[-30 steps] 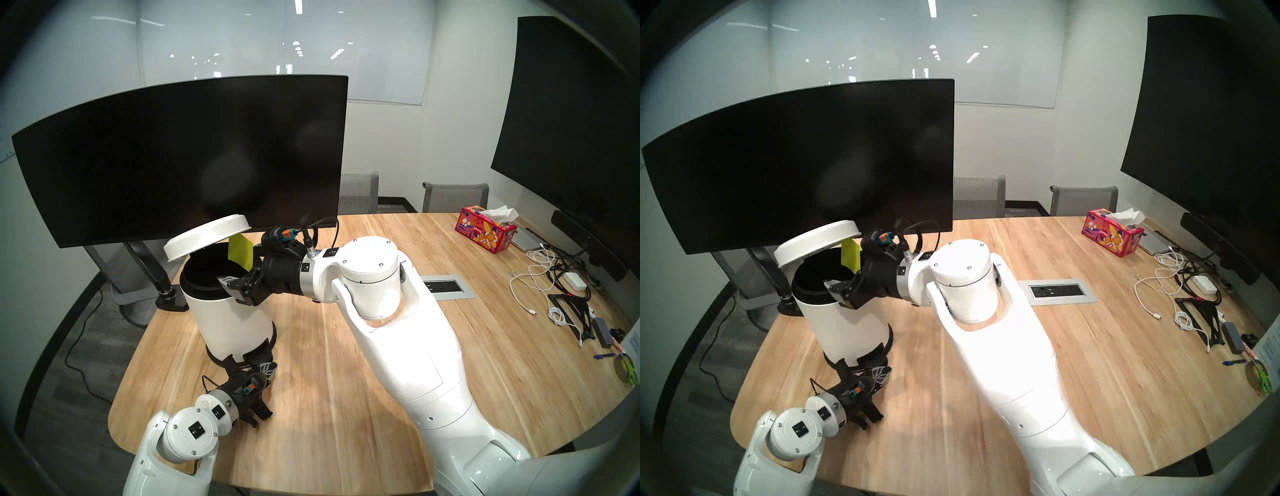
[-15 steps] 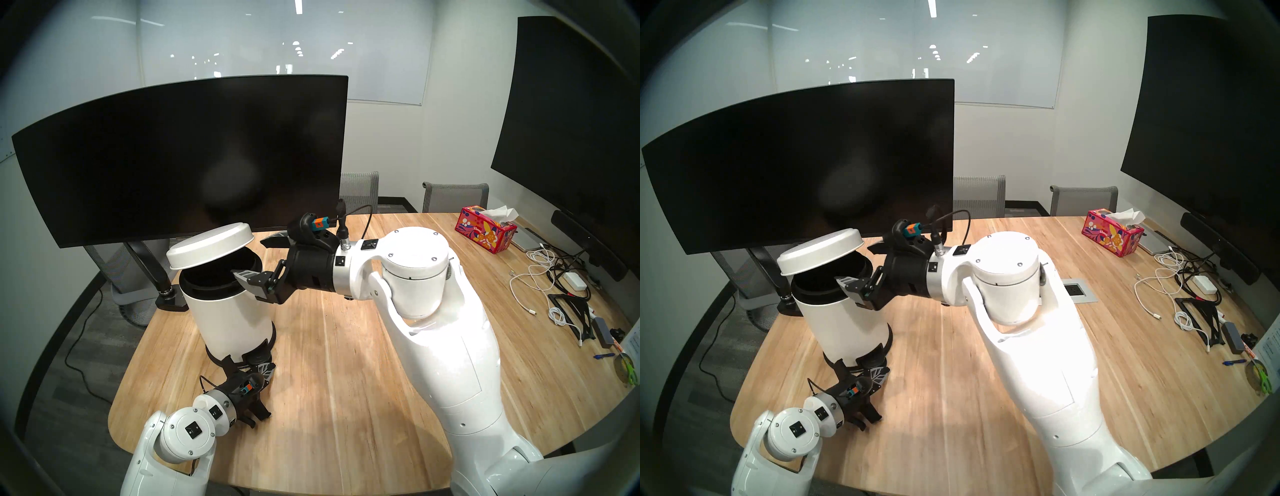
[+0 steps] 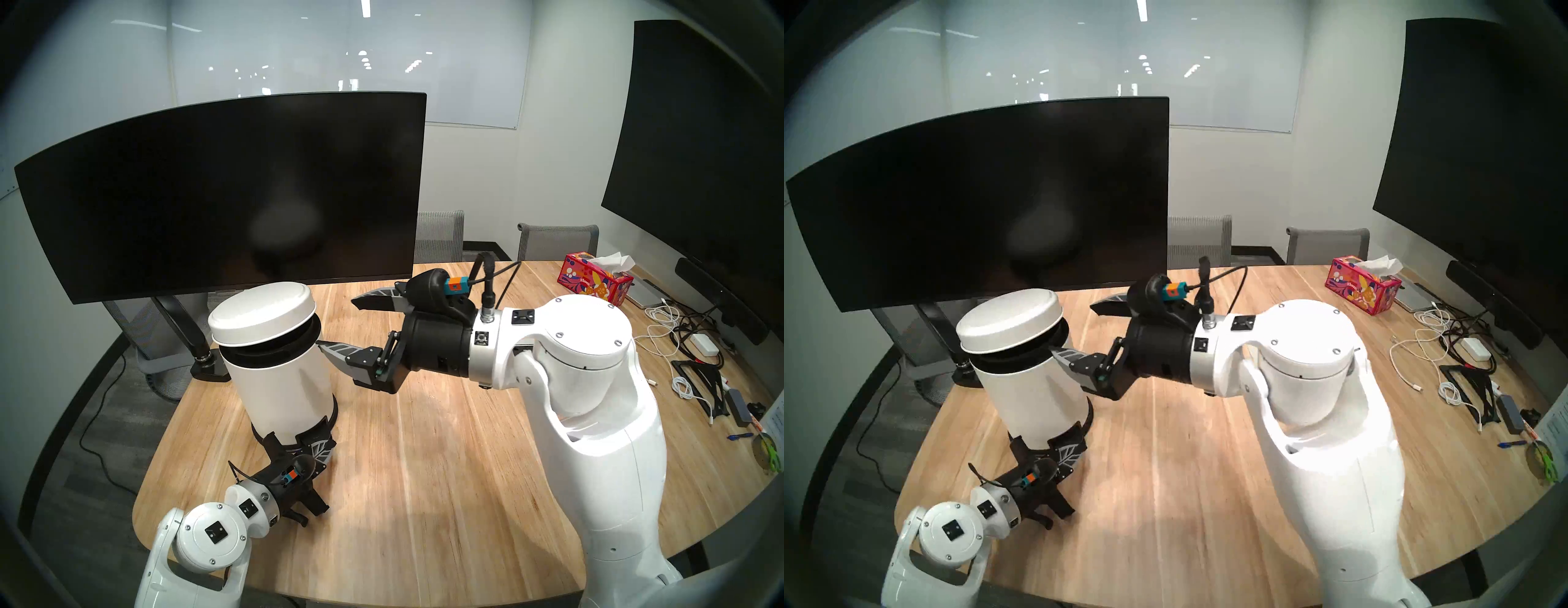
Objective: Peel the sticky note off the monitor, open the trash can lid and drop the sticker into the trash can
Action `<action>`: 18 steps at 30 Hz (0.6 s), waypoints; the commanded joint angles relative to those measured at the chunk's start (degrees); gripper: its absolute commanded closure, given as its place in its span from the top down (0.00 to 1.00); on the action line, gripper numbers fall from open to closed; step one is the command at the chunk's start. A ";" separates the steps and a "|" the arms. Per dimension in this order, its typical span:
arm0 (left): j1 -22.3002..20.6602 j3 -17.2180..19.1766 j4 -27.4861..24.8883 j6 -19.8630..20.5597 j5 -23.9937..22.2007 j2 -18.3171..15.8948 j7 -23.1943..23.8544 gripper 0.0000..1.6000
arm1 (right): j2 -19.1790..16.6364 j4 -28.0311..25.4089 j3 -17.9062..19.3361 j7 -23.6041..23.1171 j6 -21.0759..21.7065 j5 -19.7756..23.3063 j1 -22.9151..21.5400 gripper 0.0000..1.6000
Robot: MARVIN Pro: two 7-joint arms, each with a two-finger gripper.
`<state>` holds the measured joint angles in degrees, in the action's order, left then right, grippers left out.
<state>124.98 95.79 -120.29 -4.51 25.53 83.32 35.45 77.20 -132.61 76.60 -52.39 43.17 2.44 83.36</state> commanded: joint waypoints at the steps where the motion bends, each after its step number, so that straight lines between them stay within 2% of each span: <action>1: 6.31 1.06 -6.41 -2.42 -4.77 0.29 2.71 0.00 | -1.60 -5.33 3.72 -0.05 0.21 1.63 6.41 1.00; 7: 10.40 3.46 -9.61 -3.39 -7.95 1.25 4.70 0.00 | -1.68 -7.39 6.85 -0.23 -0.82 2.50 10.86 1.00; 11: 13.04 5.12 -11.16 -4.98 -10.34 2.27 4.79 0.00 | -0.53 -7.39 8.14 -0.49 -2.44 3.52 13.67 1.00; 18: 17.67 7.14 -14.33 -9.48 -15.02 4.30 4.41 0.00 | 0.43 -7.39 10.06 -0.74 -4.90 4.62 17.67 1.00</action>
<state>136.98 101.63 -130.27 -9.66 14.89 85.31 40.61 76.19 -138.63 85.25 -53.27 40.79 5.60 96.25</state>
